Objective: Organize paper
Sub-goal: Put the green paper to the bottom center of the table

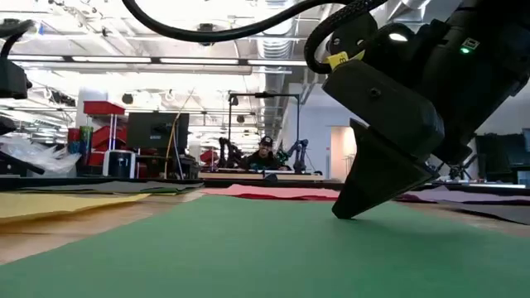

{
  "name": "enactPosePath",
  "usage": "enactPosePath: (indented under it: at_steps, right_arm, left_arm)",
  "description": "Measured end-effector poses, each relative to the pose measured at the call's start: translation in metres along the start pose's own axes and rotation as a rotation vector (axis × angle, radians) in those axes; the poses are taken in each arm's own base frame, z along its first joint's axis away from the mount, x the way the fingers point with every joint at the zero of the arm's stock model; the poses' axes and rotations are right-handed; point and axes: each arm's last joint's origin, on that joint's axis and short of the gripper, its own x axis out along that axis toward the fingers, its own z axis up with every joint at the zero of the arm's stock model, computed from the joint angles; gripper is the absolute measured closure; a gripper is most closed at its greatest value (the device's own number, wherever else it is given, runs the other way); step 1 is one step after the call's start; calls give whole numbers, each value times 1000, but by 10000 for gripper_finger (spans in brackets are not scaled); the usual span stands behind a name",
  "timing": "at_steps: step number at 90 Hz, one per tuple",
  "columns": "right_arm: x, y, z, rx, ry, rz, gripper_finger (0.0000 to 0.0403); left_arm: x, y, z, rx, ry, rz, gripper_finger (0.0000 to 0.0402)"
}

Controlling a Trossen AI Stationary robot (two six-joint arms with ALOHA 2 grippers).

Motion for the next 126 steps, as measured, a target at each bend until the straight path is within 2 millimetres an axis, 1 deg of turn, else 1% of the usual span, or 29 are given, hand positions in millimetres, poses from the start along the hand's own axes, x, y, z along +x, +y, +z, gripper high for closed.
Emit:
enactPosePath:
  at_steps: [28,40,53,91,116,126]
  right_arm:
    - [0,0,0,1,-1,0,403]
    - [0,0,0,1,-1,0,403]
    - [0,0,0,9,-2,3,403]
    - [-5,9,8,17,8,24,403]
    - [-5,8,8,21,0,14,403]
    - [-5,8,8,20,-3,12,403]
  left_arm:
    - [0,1,0,13,5,11,402]
    - [0,5,-1,27,2,43,401]
    - [0,5,-1,7,-10,49,402]
    - [-5,-3,5,-11,-21,22,401]
    - [-10,-8,10,-28,-80,7,401]
    - [-12,-12,14,-50,-133,-13,401]
